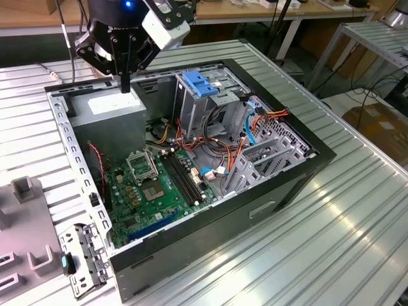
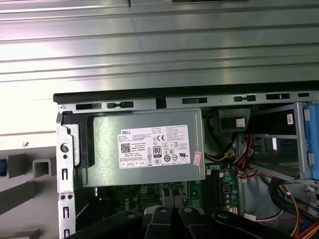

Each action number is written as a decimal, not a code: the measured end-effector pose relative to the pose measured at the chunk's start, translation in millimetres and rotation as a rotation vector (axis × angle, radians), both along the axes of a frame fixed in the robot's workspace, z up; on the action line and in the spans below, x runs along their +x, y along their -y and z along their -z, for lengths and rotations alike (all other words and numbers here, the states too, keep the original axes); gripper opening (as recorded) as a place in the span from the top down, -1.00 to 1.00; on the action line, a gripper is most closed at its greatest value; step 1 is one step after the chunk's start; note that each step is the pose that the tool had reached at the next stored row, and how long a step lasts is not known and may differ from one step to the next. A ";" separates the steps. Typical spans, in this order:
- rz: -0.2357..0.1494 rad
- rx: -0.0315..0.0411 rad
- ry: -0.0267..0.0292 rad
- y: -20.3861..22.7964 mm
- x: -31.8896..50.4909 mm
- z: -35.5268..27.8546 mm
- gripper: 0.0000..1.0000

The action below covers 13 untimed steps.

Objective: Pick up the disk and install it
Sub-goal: 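Reach for the disk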

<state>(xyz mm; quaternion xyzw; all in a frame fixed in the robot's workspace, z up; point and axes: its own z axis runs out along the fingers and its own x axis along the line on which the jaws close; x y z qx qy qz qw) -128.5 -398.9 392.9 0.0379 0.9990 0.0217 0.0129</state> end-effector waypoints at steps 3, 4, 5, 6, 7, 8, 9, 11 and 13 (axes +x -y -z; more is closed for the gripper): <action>0.000 0.0000 -0.0001 0.0 -0.6 0.1 0.79; 0.000 0.0000 -0.0002 0.0 -0.8 0.2 0.79; 0.000 0.0000 -0.0002 0.0 -0.9 0.2 0.79; 0.000 0.0000 -0.0002 0.0 -1.1 0.2 0.79; 0.000 0.0000 -0.0003 0.0 -1.6 0.3 0.79; 0.000 0.0000 -0.0002 0.0 -2.0 0.3 0.79; 0.000 0.0000 -0.0003 0.0 -2.3 0.3 0.79; 0.000 0.0000 -0.0003 0.0 -2.8 0.3 0.79; 0.000 0.0000 -0.0004 0.0 -3.1 0.3 0.79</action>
